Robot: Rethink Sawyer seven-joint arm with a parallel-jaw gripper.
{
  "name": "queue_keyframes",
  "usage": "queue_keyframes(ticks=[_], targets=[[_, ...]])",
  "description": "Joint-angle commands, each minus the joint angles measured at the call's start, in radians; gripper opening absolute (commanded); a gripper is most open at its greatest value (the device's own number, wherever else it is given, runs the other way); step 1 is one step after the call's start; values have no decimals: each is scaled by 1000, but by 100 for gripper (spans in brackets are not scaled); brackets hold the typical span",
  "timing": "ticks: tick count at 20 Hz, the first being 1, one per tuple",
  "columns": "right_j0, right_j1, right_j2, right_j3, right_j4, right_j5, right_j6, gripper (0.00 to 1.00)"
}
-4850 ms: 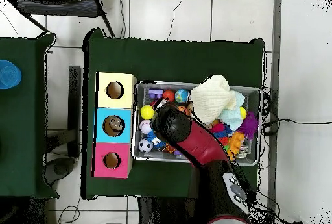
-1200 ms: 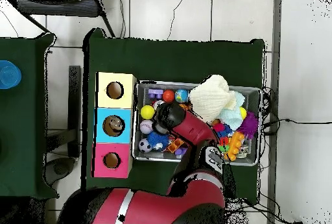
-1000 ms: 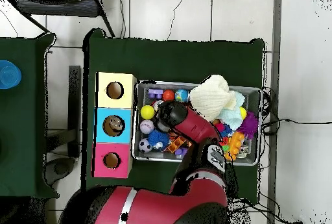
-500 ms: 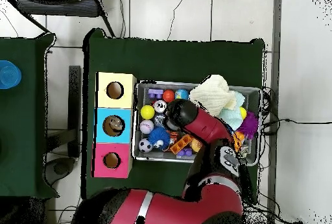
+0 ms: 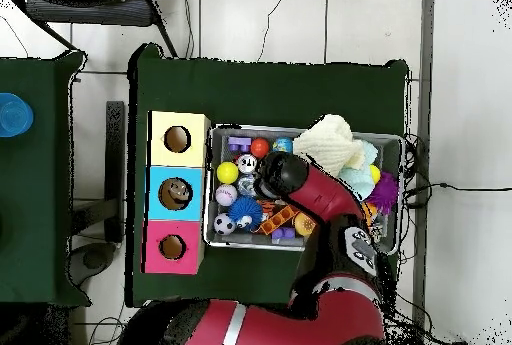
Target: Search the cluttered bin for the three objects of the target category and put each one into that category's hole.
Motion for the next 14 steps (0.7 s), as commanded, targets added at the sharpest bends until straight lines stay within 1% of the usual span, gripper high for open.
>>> queue_keyframes(ticks=[1, 7, 9, 14], targets=[[-42, 20, 126, 26, -30, -71, 95, 100], [-41, 2, 130, 71, -37, 3, 90, 100], [-32, -18, 118, 80, -39, 49, 93, 100], [-31, -79, 121, 126, -33, 81, 97, 100]])
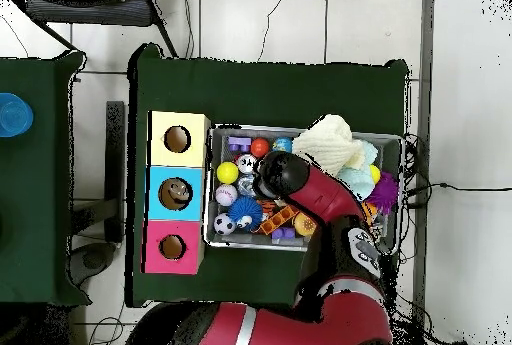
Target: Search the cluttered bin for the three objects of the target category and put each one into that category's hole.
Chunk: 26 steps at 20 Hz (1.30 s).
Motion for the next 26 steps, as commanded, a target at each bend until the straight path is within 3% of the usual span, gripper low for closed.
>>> queue_keyframes(ticks=[1, 10, 26], targets=[[-10, -70, 88, 113, -32, 85, 98, 100], [-16, -114, 87, 163, -26, 105, 105, 100], [-71, -94, 208, 313, 10, -124, 157, 100]])
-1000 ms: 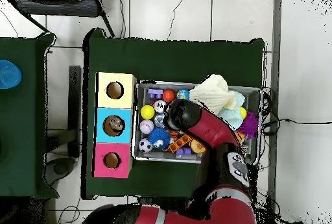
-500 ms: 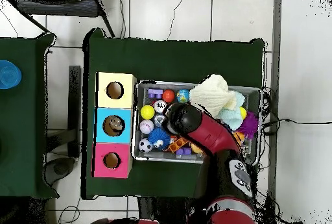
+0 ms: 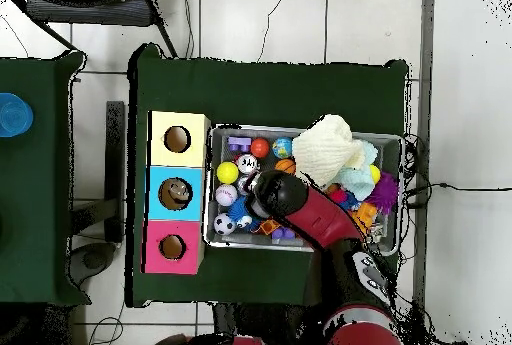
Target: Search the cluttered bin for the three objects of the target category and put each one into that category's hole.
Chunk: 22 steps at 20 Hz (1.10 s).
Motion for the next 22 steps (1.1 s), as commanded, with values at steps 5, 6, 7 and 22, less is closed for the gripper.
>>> queue_keyframes(ticks=[5, 6, 7, 22], targets=[[-38, 35, 175, 138, 13, -196, 183, 100], [-42, 43, 184, 133, 12, -219, 185, 100], [-44, 51, 189, 126, 9, -237, 185, 100], [-39, 117, 137, 7, -9, -257, 149, 100]])
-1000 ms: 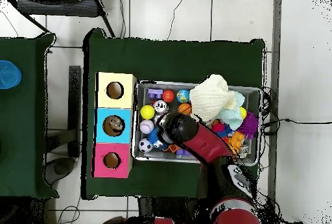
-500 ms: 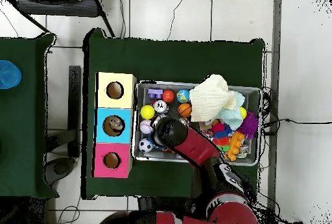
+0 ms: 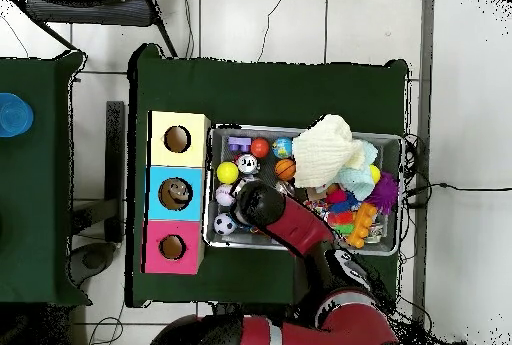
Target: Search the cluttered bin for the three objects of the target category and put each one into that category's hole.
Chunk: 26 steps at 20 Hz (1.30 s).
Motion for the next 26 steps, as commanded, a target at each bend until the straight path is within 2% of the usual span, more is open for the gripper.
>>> queue_keyframes(ticks=[1, 7, 15, 26], targets=[[-27, 73, 45, -68, -10, -69, 149, 100], [-35, 99, 54, -74, -17, -116, 157, 100], [12, 114, -1, -115, -20, -163, 170, 100], [14, 124, -21, -144, -4, -114, 155, 100]])
